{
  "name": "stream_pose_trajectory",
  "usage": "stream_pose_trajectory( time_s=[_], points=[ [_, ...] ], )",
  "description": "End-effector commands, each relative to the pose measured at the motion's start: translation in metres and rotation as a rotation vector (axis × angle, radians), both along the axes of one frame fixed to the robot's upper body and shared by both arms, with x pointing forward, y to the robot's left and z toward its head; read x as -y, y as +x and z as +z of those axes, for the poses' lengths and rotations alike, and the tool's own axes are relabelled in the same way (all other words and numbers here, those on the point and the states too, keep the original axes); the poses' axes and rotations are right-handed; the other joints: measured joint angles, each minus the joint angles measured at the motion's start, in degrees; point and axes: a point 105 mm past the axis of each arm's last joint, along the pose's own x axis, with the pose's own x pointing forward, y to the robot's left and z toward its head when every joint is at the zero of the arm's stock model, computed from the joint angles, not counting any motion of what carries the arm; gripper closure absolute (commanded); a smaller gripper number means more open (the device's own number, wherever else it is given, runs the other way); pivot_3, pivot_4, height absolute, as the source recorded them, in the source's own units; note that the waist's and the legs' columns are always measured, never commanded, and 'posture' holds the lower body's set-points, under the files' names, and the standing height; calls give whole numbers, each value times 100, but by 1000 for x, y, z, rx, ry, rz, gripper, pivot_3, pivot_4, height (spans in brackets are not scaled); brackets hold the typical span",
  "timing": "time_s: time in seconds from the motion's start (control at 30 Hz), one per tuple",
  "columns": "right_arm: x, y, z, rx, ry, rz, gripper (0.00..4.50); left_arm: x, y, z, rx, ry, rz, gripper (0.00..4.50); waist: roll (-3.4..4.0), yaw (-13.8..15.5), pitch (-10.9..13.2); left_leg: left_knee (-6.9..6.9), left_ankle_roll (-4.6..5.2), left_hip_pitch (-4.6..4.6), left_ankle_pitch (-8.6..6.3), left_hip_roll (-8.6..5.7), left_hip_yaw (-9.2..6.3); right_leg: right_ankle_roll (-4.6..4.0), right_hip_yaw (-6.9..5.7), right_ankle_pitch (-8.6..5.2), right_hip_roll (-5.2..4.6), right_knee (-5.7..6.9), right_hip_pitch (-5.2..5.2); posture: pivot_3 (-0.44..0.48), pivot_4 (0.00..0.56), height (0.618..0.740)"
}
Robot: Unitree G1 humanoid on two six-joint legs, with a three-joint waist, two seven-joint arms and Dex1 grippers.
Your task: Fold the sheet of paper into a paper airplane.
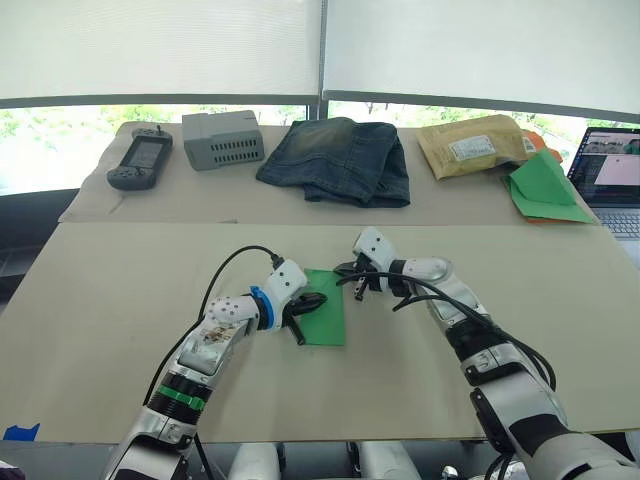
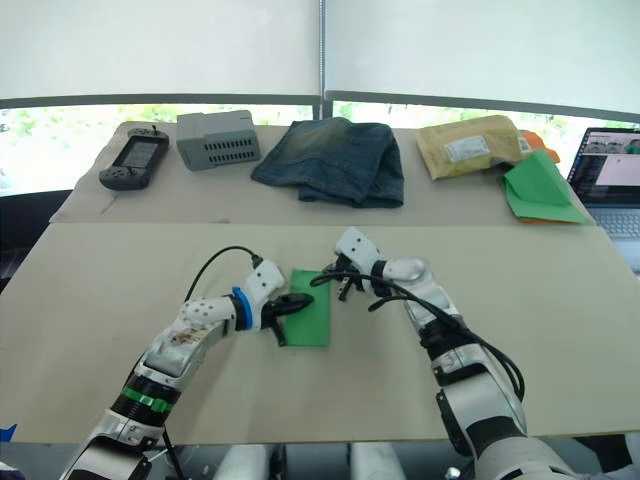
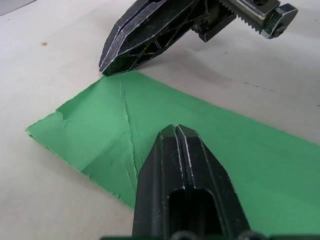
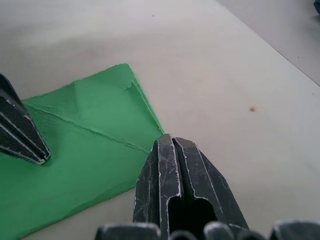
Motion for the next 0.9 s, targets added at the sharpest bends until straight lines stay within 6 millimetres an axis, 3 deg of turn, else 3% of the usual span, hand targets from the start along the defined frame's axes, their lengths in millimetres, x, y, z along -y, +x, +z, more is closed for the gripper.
stream_pose_trajectory(
  time_s=[0.03, 0.37, 0.9],
  points=[
    [-7, -19, 2, 8, 41, 110, 4447, -1, -1, 1, -4, 2, 3, 4500, 0, 2, 0, -1, 0, 0, 0, 0, 0, 0, 0, 0, 0, 0, -1, 0, 150, 740],
    [4, -41, -14, -43, 24, 120, 4447, 1, 1, 4, -7, 0, -11, 4500, 0, 8, 0, 2, 0, 2, 0, -2, 0, 2, 0, -2, -2, 1, 1, 0, 150, 740],
    [-13, -104, -46, -160, -66, 222, 4447, 5, 1, 1, -30, -7, -37, 4500, 0, 14, -1, 2, 0, 7, 0, -3, -1, 21, -1, -15, -2, 0, 6, 0, 150, 740]
  ],
)
